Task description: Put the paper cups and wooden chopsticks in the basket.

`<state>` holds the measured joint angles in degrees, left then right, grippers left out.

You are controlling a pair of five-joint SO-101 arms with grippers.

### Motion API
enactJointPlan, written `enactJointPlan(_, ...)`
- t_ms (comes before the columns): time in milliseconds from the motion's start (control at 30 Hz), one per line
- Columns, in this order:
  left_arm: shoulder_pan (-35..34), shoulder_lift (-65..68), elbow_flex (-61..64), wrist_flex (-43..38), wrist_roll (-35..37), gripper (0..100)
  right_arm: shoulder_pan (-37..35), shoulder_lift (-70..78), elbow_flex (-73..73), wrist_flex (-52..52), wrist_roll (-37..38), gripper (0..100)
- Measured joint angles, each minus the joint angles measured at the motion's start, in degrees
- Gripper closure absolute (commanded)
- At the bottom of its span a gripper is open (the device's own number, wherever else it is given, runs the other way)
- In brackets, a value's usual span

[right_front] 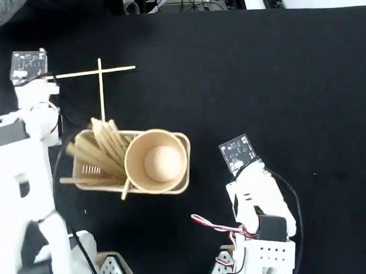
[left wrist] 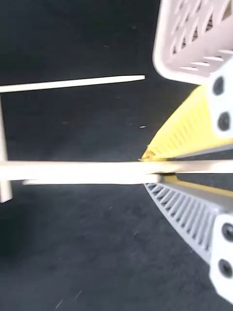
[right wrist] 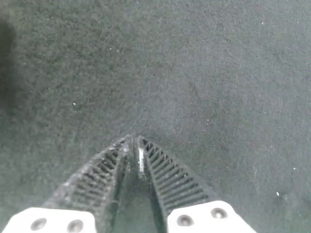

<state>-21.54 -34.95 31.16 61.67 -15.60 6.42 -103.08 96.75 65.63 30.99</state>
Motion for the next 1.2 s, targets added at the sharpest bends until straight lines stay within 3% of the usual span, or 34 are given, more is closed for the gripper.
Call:
enactJointPlan(167,0.0,-8.7,1.1,-4.1,6.1,97,0.0,0.0,0.0,0.0,0.0,98.5)
enactJointPlan(467,0.0,-11.3,-4.8,-5.0,18.5,97,0.0,0.0,0.0,0.0,0.0,98.5)
enactJointPlan(767,0.1,-26.3,-6.6,-4.8,23.9,97,0.0,0.0,0.0,0.0,0.0,98.5)
enactJointPlan(1033,11.7,-42.8,-7.0,-0.2,23.9,97,0.0,0.0,0.0,0.0,0.0,98.5)
enactJointPlan(1200,17.9,-45.0,-8.1,0.2,23.9,97,0.0,0.0,0.0,0.0,0.0,98.5)
